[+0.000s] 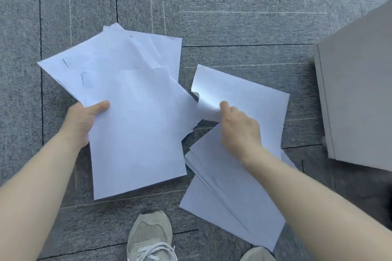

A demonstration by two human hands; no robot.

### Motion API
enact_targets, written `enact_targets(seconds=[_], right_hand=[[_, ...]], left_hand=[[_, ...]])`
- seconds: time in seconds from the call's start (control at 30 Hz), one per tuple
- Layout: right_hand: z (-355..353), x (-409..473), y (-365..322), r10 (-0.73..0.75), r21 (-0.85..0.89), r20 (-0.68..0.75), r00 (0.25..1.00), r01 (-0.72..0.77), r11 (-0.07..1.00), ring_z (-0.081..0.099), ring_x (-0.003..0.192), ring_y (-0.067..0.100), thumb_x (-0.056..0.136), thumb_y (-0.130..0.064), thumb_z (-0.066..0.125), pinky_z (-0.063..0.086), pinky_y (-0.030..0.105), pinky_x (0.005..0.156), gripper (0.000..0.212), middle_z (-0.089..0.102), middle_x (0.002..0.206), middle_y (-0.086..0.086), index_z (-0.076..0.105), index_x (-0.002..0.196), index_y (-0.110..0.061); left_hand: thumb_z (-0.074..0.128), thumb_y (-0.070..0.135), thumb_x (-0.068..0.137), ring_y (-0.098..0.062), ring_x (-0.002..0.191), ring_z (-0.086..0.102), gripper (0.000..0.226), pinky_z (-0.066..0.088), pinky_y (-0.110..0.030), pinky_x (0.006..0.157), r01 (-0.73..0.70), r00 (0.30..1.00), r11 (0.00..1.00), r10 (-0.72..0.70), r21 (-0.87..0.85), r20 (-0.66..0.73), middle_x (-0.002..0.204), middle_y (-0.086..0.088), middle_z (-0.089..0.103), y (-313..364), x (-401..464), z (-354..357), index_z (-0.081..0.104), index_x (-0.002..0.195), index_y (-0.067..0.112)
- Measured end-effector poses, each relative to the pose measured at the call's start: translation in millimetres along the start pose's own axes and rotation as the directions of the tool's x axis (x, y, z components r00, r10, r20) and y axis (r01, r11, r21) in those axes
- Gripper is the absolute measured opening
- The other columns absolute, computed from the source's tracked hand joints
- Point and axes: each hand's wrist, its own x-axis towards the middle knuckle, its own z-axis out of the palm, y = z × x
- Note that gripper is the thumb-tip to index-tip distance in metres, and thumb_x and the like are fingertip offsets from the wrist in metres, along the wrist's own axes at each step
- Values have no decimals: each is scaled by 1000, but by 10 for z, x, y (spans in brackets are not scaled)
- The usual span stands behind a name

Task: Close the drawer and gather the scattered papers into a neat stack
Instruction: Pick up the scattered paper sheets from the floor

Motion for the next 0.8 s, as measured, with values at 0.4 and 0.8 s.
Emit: enact_targets(seconds=[0.4, 0.8], right_hand=[[1051, -1320, -353, 178, 66, 346, 921, -213, 975, 9, 145, 50, 76, -27, 60, 40, 56, 100, 97, -2, 162, 20, 1, 153, -25], [1162, -1261, -194, 198, 63, 135, 971, -207, 976, 46, 114, 42, 55, 11, 67, 49, 42, 57, 93, 42, 149, 25, 40, 141, -15]], left_hand=[[65, 8, 86, -16, 89, 72, 43, 60, -32, 76, -27, 999, 1000, 27, 2, 16, 119, -7, 68, -63, 24, -131, 60, 128, 5], [66, 7, 84, -14, 86, 73, 32, 60, -35, 77, -47, 999, 999, 47, 3, 22, 94, 8, 77, -105, 75, -131, 66, 116, 12]])
